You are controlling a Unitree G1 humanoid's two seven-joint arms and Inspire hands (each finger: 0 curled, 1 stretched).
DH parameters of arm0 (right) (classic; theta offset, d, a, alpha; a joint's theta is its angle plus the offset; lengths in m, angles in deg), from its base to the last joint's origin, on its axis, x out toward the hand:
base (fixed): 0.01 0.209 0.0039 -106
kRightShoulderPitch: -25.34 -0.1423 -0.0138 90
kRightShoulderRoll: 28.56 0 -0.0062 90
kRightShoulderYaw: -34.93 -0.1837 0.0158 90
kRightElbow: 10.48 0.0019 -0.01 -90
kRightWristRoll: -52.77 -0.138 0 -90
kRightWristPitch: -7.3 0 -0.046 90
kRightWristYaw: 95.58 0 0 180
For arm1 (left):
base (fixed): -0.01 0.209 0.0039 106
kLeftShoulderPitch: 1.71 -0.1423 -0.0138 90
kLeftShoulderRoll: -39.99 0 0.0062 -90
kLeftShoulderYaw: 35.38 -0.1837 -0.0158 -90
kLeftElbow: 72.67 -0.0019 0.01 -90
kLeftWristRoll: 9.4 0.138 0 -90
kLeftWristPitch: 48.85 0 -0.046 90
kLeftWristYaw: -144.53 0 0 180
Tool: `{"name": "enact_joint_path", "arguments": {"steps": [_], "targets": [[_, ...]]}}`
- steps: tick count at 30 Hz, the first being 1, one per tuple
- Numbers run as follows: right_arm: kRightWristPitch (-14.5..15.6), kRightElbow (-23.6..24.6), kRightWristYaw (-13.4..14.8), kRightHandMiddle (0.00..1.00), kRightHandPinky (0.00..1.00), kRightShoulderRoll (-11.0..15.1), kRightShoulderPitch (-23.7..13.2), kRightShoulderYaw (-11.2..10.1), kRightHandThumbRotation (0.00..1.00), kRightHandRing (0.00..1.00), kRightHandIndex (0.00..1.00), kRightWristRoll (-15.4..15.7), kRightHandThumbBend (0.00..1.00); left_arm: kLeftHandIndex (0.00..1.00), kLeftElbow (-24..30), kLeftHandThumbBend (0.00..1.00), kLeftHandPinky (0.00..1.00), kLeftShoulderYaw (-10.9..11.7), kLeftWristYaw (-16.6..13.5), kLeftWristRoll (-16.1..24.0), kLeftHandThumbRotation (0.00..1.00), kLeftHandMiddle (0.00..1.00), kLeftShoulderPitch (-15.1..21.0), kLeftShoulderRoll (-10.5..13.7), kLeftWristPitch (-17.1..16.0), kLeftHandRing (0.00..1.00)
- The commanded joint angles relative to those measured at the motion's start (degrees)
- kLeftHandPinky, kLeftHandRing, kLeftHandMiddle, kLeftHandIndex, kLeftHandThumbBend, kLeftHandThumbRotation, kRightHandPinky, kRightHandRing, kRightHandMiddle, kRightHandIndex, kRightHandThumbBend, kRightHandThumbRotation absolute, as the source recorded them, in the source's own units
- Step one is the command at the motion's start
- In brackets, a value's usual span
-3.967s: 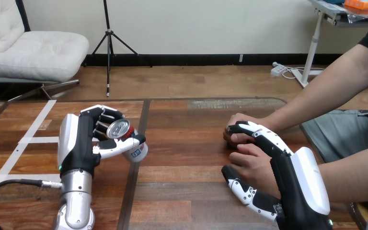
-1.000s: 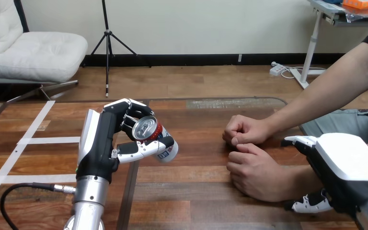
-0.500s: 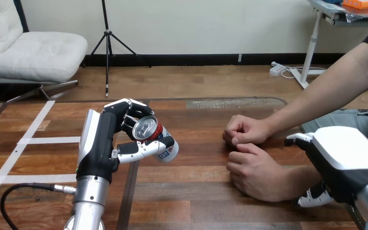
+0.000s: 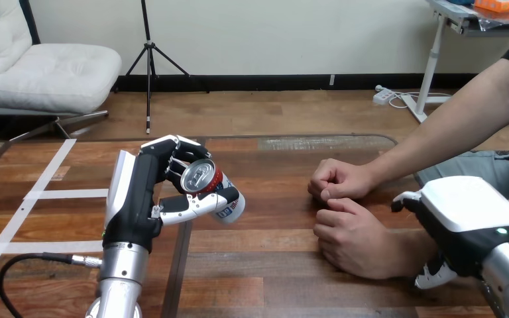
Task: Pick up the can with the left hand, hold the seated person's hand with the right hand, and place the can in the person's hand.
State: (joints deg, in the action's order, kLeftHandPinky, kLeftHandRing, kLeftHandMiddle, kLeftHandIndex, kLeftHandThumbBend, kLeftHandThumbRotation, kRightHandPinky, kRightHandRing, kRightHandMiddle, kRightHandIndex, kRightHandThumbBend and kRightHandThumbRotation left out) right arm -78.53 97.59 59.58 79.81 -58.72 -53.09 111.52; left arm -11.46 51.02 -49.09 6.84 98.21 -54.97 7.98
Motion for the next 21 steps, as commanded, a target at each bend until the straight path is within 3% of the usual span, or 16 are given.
{"name": "enact_joint_path", "arguments": {"steps": [1,21], "targets": [[0.24,-1.52,-0.46,0.82,0.79,1.71,-5.39,1.54,0.00,0.83,0.79,1.47,0.83,0.46,2.05,0.67,0.31,1.05,-0.18,-0.73,0.00,0.44,3.25,0.21,-2.07,0.37],[1.77,-7.47,-5.94,0.82,0.81,2.57,-10.90,5.84,0.03,0.83,0.80,4.32,0.79,0.45,1.74,0.68,0.30,1.57,-0.12,-0.66,0.00,0.44,3.47,0.56,-2.24,0.37]]}}
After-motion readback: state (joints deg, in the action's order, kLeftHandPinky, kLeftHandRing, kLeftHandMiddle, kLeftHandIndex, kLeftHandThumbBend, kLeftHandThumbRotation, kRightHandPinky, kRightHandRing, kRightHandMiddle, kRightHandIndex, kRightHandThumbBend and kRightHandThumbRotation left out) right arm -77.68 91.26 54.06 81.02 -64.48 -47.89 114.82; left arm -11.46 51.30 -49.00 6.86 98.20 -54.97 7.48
